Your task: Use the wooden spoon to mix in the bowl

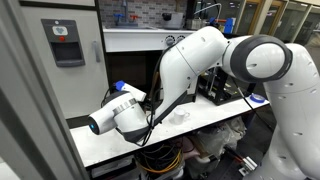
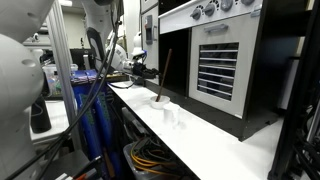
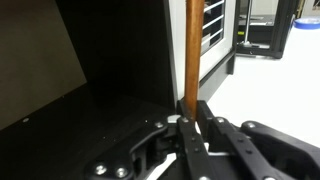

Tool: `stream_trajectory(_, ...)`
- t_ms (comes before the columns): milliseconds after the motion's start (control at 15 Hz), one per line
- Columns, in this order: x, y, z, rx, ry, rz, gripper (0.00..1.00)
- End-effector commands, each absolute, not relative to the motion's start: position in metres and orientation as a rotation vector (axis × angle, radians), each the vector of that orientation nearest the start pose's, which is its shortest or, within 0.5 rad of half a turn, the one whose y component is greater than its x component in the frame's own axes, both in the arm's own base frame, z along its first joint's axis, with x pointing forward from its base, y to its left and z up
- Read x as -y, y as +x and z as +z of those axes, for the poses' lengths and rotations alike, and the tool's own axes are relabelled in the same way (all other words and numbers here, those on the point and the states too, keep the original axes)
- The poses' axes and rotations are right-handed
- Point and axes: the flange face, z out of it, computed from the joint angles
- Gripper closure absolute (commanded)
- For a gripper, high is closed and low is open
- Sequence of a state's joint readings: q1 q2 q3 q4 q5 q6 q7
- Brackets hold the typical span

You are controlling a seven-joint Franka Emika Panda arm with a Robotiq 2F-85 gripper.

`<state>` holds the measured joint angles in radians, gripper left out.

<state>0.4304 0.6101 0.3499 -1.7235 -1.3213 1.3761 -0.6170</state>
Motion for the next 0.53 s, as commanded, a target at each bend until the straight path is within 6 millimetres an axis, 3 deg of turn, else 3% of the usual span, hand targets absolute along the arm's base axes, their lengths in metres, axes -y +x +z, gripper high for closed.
stream_trajectory(0,-0.3293,0.5312,0.2639,-1.526,1.162,-0.717,0.97)
stream_trajectory(467,-0.3210,0.5266,0.2620,-1.518,1.150,-0.742,0.97)
